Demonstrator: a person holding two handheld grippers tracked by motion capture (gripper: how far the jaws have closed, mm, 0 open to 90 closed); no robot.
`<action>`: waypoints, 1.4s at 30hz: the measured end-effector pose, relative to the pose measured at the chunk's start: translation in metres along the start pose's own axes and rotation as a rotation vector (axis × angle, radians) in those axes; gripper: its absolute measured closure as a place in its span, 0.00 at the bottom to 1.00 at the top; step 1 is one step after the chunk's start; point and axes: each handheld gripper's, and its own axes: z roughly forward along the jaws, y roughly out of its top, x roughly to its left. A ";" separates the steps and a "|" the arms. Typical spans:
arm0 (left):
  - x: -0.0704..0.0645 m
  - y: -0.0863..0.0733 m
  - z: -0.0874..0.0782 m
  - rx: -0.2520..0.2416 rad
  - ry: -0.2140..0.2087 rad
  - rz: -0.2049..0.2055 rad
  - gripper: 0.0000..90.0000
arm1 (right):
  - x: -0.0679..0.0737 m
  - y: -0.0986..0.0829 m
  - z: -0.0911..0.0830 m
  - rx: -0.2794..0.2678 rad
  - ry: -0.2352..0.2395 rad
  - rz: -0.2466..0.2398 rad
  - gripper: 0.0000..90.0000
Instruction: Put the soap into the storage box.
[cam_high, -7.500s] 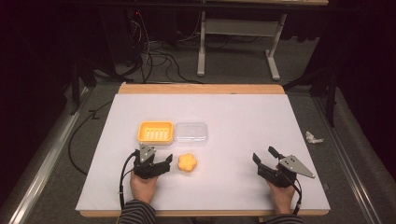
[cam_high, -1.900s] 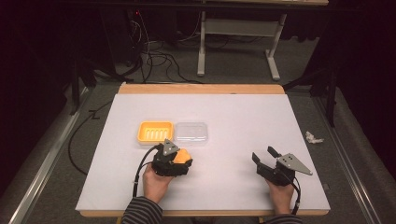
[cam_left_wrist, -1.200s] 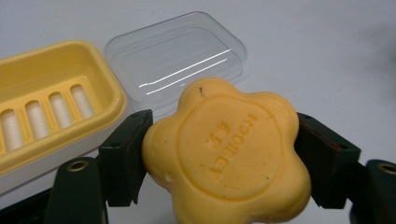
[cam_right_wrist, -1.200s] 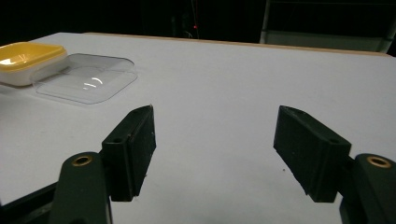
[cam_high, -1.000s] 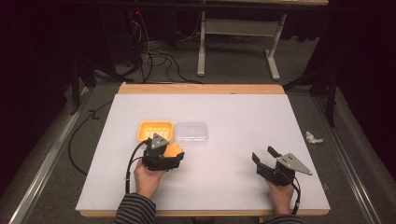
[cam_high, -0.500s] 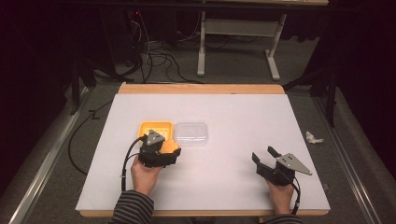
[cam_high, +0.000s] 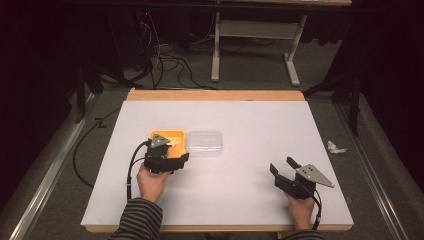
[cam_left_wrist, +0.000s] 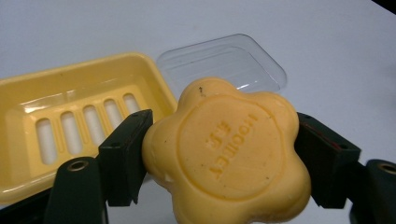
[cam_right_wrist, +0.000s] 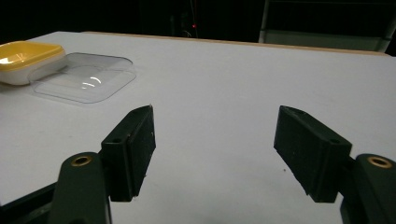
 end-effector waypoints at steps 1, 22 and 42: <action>0.000 0.002 0.001 -0.003 0.002 0.001 0.30 | 0.000 0.000 0.000 0.001 0.000 0.000 0.33; 0.021 0.025 0.028 -0.001 0.092 0.000 0.30 | 0.000 0.000 0.000 0.003 0.002 -0.002 0.33; 0.043 0.016 0.059 0.023 0.193 -0.001 0.30 | 0.000 0.000 0.000 0.001 0.000 -0.001 0.33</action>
